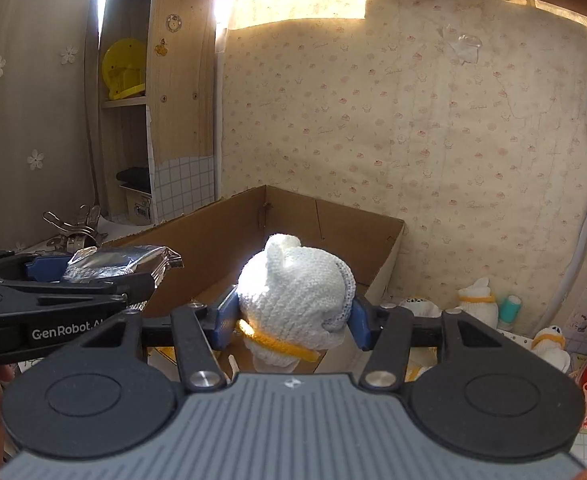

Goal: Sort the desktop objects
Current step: 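Carry the foil packet with left tool while right tool carries the white ball to the box, then open right tool to drop the white ball while left tool drops the foil packet into the box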

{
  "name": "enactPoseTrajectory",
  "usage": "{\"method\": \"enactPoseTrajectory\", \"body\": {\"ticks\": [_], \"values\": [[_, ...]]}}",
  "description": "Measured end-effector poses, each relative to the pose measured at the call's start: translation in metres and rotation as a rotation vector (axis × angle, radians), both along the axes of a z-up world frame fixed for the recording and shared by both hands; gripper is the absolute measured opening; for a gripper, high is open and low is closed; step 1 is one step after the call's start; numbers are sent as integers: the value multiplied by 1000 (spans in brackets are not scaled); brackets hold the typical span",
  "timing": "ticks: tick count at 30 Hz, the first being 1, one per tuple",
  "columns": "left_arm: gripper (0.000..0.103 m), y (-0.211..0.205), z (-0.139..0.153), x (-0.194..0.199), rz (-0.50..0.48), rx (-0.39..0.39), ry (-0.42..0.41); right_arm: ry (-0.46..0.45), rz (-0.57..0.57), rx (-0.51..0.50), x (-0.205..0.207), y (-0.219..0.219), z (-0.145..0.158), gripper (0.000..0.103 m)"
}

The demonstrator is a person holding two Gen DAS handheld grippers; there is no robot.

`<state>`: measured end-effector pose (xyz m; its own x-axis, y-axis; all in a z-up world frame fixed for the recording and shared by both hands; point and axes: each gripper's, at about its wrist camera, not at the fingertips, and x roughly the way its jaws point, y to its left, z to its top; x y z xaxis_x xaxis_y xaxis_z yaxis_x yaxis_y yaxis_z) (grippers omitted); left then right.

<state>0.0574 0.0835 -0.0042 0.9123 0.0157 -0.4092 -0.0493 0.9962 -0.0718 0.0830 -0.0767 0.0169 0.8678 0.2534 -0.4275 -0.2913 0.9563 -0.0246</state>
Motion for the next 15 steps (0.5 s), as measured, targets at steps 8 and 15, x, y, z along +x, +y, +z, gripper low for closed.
{"method": "enactPoseTrajectory", "body": {"ticks": [8,15], "values": [[70,2,0,18,-3,-2,13,32,19,15,35,5,-5,55],[70,-1,-3,37,0,-6,47,67,11,12,61,8,-15,56]]}}
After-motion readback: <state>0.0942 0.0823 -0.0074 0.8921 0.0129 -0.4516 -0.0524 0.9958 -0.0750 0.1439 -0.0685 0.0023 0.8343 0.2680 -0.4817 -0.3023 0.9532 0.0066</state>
